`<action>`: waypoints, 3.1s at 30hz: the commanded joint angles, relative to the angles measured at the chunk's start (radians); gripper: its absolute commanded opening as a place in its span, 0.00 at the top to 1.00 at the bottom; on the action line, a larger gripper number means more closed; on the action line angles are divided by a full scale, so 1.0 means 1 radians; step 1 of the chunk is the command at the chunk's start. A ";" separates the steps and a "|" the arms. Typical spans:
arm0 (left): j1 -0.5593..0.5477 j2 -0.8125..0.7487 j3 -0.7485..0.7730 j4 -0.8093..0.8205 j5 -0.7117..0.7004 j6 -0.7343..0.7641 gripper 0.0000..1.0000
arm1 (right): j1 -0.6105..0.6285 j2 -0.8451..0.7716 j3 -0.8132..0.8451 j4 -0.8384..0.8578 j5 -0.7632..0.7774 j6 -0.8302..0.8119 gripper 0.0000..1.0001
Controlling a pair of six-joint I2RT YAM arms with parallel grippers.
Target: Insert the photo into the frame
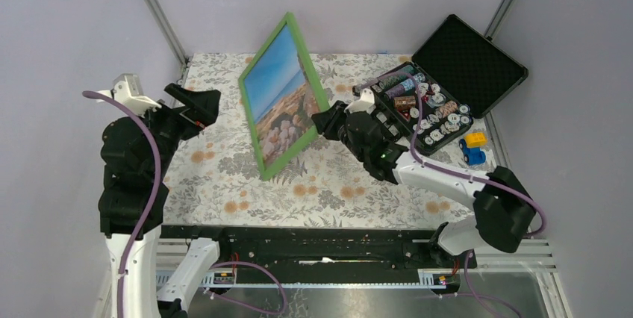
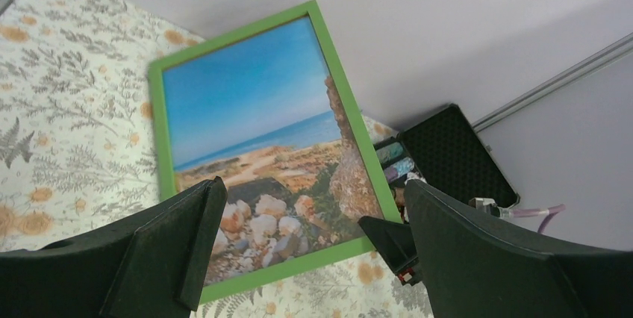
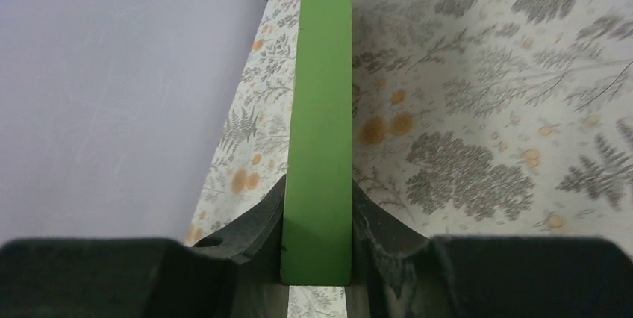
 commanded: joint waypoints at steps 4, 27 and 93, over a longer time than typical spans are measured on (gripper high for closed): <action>0.001 -0.045 -0.088 0.045 0.044 0.013 0.01 | -0.032 0.029 -0.138 0.131 -0.186 0.012 1.00; -0.002 -0.018 -0.171 0.069 0.090 0.016 0.01 | -0.400 0.456 0.239 -0.309 -1.319 -0.342 1.00; -0.010 -0.002 -0.353 0.266 0.269 0.019 0.01 | -0.377 -0.611 0.042 -0.645 -0.392 -0.398 0.00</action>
